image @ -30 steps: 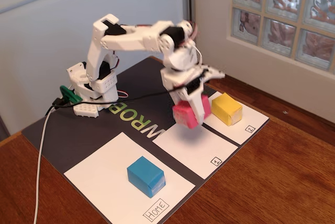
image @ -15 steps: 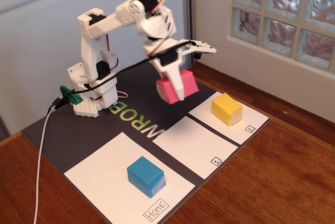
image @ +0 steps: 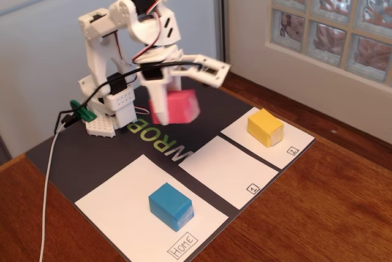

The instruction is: Move box red to home

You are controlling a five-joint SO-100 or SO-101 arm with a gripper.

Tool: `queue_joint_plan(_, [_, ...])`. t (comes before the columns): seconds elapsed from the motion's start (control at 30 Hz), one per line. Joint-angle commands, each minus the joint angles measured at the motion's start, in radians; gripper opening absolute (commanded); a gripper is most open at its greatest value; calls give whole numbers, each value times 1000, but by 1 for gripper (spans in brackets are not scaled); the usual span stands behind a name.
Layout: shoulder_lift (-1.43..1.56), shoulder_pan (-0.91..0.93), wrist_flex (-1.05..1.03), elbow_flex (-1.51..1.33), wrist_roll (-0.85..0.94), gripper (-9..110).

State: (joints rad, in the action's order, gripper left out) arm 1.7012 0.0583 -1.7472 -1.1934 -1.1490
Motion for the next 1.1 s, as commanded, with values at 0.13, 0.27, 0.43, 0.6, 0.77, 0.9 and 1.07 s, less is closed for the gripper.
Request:
queue_joint_plan(0.13, [305,86,35,-380,-153,-1])
queue_joint_plan(0.27, [400,158,74,-555,-107,-1])
queue_joint_plan(0.43, [446,249,129,-686,-32,-1])
queue_joint_plan(0.6, [436,302,186,-738,-80,-1])
queue_joint_plan(0.77, [408,311,252,-744,-140,-1])
queue_joint_plan(0.9, [403,339,341,-770,-242,-1])
queue_joint_plan(1.07, [336,393,451,-773,-184,-1])
